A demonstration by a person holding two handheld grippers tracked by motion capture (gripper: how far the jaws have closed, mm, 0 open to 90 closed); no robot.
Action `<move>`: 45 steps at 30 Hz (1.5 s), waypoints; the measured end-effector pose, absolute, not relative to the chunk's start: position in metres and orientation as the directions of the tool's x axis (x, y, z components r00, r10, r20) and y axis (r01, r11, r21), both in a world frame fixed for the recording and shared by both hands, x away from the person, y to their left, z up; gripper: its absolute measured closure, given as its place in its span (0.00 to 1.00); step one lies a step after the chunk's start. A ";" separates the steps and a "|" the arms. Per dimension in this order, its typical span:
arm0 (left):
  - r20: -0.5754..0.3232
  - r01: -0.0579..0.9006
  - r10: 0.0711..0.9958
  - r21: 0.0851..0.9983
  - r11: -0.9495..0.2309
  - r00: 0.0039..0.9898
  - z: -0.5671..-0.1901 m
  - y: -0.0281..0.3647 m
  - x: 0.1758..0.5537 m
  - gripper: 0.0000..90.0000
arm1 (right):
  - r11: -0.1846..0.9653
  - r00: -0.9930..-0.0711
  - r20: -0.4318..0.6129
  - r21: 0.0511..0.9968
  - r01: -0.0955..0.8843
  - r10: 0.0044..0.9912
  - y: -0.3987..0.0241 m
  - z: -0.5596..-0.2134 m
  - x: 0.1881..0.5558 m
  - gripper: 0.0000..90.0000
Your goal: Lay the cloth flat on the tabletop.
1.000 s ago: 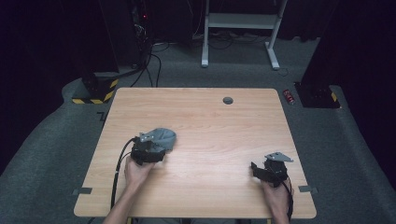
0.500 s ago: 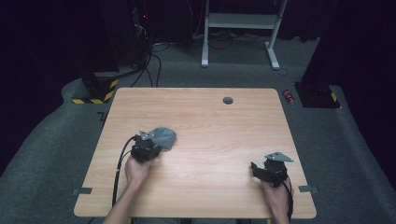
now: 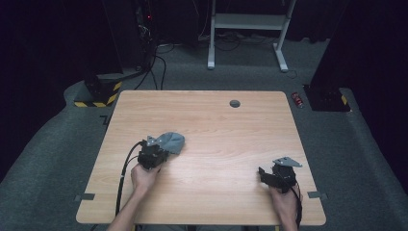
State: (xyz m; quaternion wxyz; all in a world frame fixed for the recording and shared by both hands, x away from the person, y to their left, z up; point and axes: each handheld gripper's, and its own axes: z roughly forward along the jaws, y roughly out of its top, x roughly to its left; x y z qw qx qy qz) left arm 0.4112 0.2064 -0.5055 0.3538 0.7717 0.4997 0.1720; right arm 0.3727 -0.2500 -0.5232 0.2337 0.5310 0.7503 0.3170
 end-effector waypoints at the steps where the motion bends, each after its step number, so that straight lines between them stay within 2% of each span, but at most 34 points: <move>1: -0.097 0.649 0.890 0.720 -0.247 0.446 -0.505 0.205 0.410 0.96 | 0.235 -0.327 -0.014 0.724 0.648 0.945 -0.250 -0.523 0.373 0.31; 11: -0.143 0.620 0.845 0.743 -0.252 0.516 -0.497 0.186 0.404 0.96 | 0.235 -0.327 -0.014 0.724 0.649 0.945 -0.250 -0.523 0.373 0.31; 23: -0.153 0.567 0.774 0.767 -0.299 0.614 -0.483 0.144 0.396 0.96 | 0.235 -0.327 -0.014 0.724 0.649 0.945 -0.250 -0.523 0.373 0.31; 37: -0.157 0.537 0.689 0.754 -0.379 0.707 -0.495 0.099 0.386 0.95 | 0.235 -0.327 -0.014 0.724 0.648 0.945 -0.250 -0.523 0.373 0.31; 41: -0.161 0.548 0.690 0.741 -0.388 0.706 -0.503 0.096 0.387 0.87 | 0.235 -0.327 -0.014 0.724 0.648 0.945 -0.250 -0.523 0.373 0.31; 45: -0.165 0.560 0.698 0.733 -0.386 0.697 -0.508 0.098 0.383 0.69 | 0.235 -0.327 -0.014 0.724 0.649 0.945 -0.250 -0.523 0.373 0.31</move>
